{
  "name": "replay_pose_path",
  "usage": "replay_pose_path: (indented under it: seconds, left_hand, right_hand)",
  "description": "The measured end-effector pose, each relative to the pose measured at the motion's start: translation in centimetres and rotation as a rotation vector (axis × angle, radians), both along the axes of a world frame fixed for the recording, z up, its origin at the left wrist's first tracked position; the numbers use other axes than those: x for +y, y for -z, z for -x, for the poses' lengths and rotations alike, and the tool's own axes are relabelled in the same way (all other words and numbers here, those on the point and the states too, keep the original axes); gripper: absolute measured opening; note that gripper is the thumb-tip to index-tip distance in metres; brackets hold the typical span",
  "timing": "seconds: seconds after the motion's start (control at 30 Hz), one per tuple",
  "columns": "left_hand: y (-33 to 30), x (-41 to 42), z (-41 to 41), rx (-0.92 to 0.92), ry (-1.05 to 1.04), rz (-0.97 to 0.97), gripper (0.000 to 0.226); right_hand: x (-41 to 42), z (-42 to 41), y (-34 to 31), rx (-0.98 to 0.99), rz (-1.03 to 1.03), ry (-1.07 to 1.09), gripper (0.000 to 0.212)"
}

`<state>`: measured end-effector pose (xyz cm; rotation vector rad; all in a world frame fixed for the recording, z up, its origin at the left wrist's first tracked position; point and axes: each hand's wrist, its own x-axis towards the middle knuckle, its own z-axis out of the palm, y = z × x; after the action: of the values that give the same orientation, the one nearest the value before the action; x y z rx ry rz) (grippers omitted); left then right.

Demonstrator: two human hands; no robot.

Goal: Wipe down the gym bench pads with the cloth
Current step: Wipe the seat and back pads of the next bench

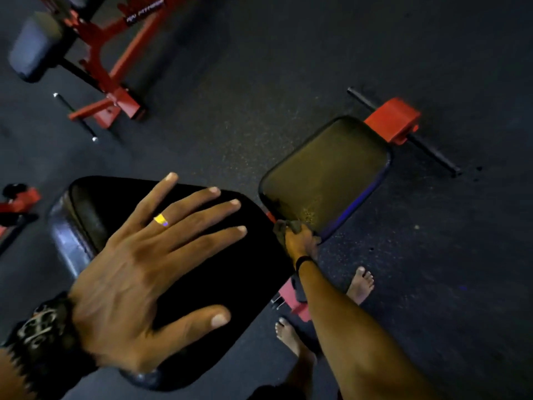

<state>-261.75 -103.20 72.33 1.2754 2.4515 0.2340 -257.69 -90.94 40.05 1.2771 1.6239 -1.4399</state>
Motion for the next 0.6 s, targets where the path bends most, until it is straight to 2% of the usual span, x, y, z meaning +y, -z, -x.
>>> replay_pose_path:
  seconds: [0.1, 0.2, 0.3, 0.4, 0.47, 0.5, 0.6]
  left_hand:
    - [0.0, -0.3, -0.1, 0.009, -0.031, 0.033, 0.058]
    - [-0.2, -0.3, -0.2, 0.001, -0.053, 0.038, 0.053]
    - [-0.2, -0.4, -0.1, 0.001, -0.079, 0.057, 0.052]
    - [-0.8, -0.5, -0.4, 0.015, -0.099, 0.097, 0.049]
    - [-0.1, -0.3, 0.0, 0.009, -0.079, 0.105, 0.047]
    - [-0.1, -0.2, 0.0, 0.010, -0.076, 0.111, 0.047]
    - [-0.4, -0.4, -0.2, 0.043, -0.088, 0.131, 0.047]
  right_hand:
    - [0.6, -0.1, -1.7, 0.034, 0.007, -0.138, 0.046]
    - [-0.1, -2.1, -6.2, 0.269, -0.070, -0.336, 0.052]
    - [-0.5, -2.5, -7.2, 0.386, -0.093, -0.347, 0.056]
    - [0.1, 0.3, -5.0, 0.240, 0.022, -0.300, 0.062]
    - [-0.3, 2.4, -4.6, 0.155, 0.016, -0.322, 0.065]
    - [-0.8, 3.0, -6.3, 0.213, 0.000, -0.370, 0.063]
    - [-1.6, 2.1, -13.2, 0.625, 0.048, -0.403, 0.054]
